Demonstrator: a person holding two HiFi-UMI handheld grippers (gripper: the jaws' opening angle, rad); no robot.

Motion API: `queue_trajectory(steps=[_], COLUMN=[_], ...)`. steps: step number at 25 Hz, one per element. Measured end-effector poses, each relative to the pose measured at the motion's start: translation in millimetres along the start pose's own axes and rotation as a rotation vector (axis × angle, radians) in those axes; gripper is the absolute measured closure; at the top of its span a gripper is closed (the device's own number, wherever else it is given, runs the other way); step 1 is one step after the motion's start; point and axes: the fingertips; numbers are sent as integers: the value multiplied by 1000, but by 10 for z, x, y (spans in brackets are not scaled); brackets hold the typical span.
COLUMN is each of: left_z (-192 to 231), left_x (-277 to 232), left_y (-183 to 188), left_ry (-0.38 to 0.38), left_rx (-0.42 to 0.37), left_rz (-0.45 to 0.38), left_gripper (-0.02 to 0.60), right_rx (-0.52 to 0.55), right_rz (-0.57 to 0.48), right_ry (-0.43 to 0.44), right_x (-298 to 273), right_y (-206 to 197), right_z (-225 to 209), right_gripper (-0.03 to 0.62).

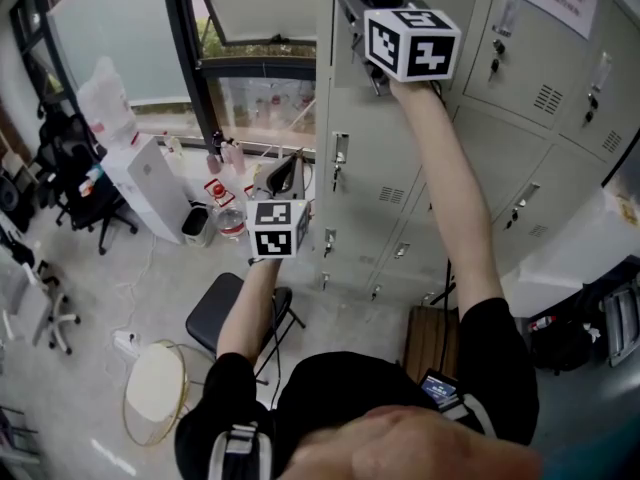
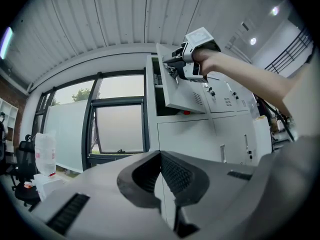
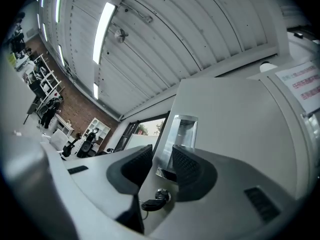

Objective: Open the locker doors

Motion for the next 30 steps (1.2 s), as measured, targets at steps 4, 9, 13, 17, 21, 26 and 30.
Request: queue_trajectory(steps=[4, 9, 13, 17, 21, 26, 30], left_z=[-104, -335, -506, -700, -889, -1103, -1299], left_x=[33, 70, 85, 92, 140, 255, 317], left_y=[17, 117, 231, 437, 729, 1019, 1248], left_ry=[21, -12, -47, -82, -122, -187, -215], left_rx=[-44, -65, -54, -54, -54, 1, -19], left_rz=[-2, -20, -45, -82, -140, -215, -260], left_gripper=[572, 572, 571, 572, 572, 572, 572], right_rx=[-6, -9, -1, 17, 9, 15, 20], right_rz=[-9, -20, -41, -54, -70, -82, -92], right_ry=[22, 38, 40, 46, 56, 38, 35], right_x=[186, 451, 695, 926, 1121, 1377, 1566], right_y=[26, 67, 114, 129, 164, 165, 184], right_z=[51, 91, 104, 81, 64, 5, -38], right_gripper=[462, 456, 456, 453, 453, 453, 453])
Point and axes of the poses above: the fingertips, and each gripper's own axes: x backward along the fingers, z to its left, y out of its top, and after that the axes turned 14 degrees about z, right-handed
